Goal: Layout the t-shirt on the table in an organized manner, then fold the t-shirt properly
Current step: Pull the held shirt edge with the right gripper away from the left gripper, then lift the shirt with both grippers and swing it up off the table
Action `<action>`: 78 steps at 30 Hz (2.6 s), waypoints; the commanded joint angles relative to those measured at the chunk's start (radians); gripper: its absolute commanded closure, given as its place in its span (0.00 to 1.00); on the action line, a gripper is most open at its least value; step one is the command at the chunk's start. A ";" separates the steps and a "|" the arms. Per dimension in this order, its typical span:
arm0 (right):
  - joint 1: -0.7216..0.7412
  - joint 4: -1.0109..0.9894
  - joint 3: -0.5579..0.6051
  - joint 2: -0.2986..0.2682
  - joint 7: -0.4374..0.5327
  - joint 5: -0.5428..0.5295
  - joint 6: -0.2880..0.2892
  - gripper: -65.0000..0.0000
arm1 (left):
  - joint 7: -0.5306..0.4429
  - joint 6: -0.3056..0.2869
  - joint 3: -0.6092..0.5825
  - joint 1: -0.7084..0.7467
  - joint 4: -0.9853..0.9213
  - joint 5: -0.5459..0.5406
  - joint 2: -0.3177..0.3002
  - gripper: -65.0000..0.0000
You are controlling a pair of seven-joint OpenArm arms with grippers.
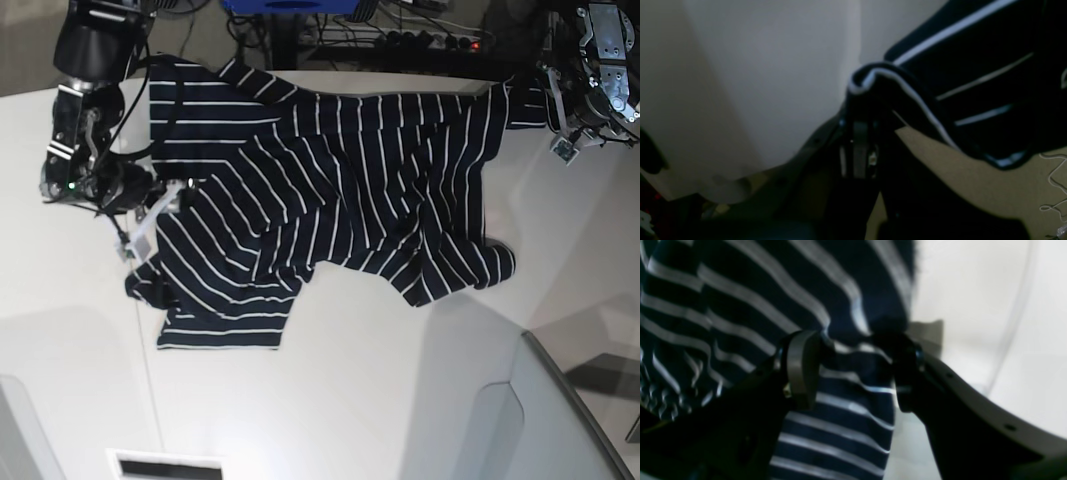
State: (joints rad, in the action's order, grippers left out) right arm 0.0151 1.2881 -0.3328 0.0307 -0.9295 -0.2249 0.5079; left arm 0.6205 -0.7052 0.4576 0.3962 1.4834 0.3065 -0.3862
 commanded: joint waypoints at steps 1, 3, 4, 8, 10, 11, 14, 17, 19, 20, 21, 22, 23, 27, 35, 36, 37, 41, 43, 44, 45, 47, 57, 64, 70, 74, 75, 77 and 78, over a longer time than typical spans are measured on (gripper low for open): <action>0.016 0.023 -0.001 -0.008 -0.007 0.005 0.001 0.50 | 0.000 0.007 0.010 -0.003 0.013 0.001 -0.018 1.00; 0.019 0.020 -0.001 -0.008 -0.016 0.005 0.001 0.50 | 0.000 0.007 0.008 -0.003 0.013 0.001 -0.018 1.00; 0.019 0.020 -0.001 -0.008 -0.016 0.005 0.001 0.50 | 0.000 0.007 0.007 -0.003 0.013 0.001 -0.018 1.00; 0.019 0.018 -0.001 -0.005 -0.015 0.005 0.002 0.52 | 0.000 0.007 0.003 -0.003 0.013 0.001 -0.018 1.00; 0.019 0.018 -0.001 -0.005 -0.015 0.005 0.008 0.64 | 0.000 0.007 0.003 -0.003 0.013 0.001 -0.018 1.00; 0.019 0.017 -0.001 -0.005 -0.015 0.005 0.015 0.73 | 0.000 0.007 0.003 -0.003 0.013 0.001 -0.018 1.00; 0.023 -0.006 -0.001 -0.010 -0.015 0.005 0.022 1.00 | 0.000 0.007 0.005 -0.003 0.013 0.001 -0.018 1.00; 0.026 -0.003 -0.004 -0.013 -0.015 0.005 0.022 0.99 | -0.001 0.007 0.005 -0.003 0.013 0.001 -0.018 1.00; 0.018 0.038 -0.010 -0.015 -0.029 0.005 0.022 1.00 | -0.001 0.007 0.005 -0.003 0.013 0.001 -0.018 1.00; 0.004 0.075 -0.012 -0.016 -0.046 0.005 0.022 1.00 | -0.001 0.007 0.007 -0.004 0.013 0.001 -0.018 1.00; -0.011 0.118 -0.012 -0.021 -0.064 0.005 0.022 1.00 | -0.001 0.007 0.008 -0.004 0.016 0.001 -0.020 1.00; -0.027 0.170 -0.012 -0.025 -0.086 0.005 0.021 1.00 | -0.001 0.007 0.010 -0.004 0.023 0.001 -0.020 1.00; -0.045 0.233 -0.012 -0.028 -0.115 0.005 0.016 1.00 | -0.001 0.007 0.010 -0.006 0.026 0.001 -0.020 1.00; -0.123 0.465 -0.041 -0.031 -0.224 0.005 0.015 1.00 | 0.002 0.007 0.008 -0.046 0.036 0.001 -0.020 1.00; -0.214 0.686 -0.087 -0.022 -0.383 0.005 0.015 0.99 | 0.003 0.007 -0.001 -0.107 0.061 0.003 -0.007 1.00; -0.225 0.681 -0.085 -0.016 -0.382 0.005 0.015 0.99 | 0.003 0.007 -0.001 -0.116 0.066 0.003 -0.007 1.00; -0.235 0.680 -0.087 -0.008 -0.379 0.005 0.015 0.99 | 0.003 0.007 -0.001 -0.122 0.069 0.003 -0.007 1.00; -0.289 0.678 -0.081 0.022 -0.377 0.005 0.015 0.99 | 0.003 0.007 -0.001 -0.130 0.066 0.003 -0.004 1.00; -0.314 0.678 -0.081 0.035 -0.377 0.005 0.015 0.99 | 0.003 0.007 -0.006 -0.124 0.058 0.003 -0.003 1.00; -0.327 0.678 -0.081 0.039 -0.377 0.006 0.015 0.99 | 0.003 0.007 -0.018 -0.122 0.056 0.003 0.005 1.00; -0.340 0.678 -0.081 0.039 -0.377 0.006 0.015 0.99 | 0.003 0.007 -0.027 -0.115 0.056 0.003 0.010 1.00; -0.366 0.678 -0.081 0.042 -0.377 0.006 0.015 0.99 | 0.000 0.007 -0.035 -0.070 0.066 0.003 0.017 1.00; -0.432 0.680 -0.088 0.067 -0.339 0.005 0.015 0.99 | -0.003 0.007 -0.033 -0.007 0.056 0.001 0.059 1.00; -0.390 0.703 -0.082 0.065 -0.313 0.005 0.021 0.99 | 0.002 0.007 -0.030 -0.042 0.110 0.001 0.056 1.00; -0.249 0.730 -0.085 0.013 -0.313 0.005 0.022 0.99 | 0.005 0.007 -0.033 -0.127 0.231 0.072 0.013 1.00; -0.126 0.730 -0.085 -0.031 -0.313 0.005 0.022 0.99 | 0.005 0.007 -0.033 -0.230 0.271 0.187 0.008 1.00; -0.097 0.730 -0.085 -0.038 -0.314 0.005 0.022 0.99 | 0.005 0.007 -0.033 -0.254 0.273 0.204 0.008 1.00; -0.028 0.730 -0.085 -0.041 -0.314 0.005 0.022 0.99 | 0.005 0.007 -0.033 -0.313 0.271 0.222 0.008 1.00; 0.006 0.730 -0.085 -0.042 -0.314 0.005 0.022 0.99 | 0.005 0.007 -0.035 -0.339 0.271 0.225 0.008 1.00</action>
State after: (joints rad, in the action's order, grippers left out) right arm 0.0051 1.9991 -0.4152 -0.0006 -1.2583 -0.2298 0.5350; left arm 0.6167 -0.7132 0.4168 0.0669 1.7390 0.5076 -0.3576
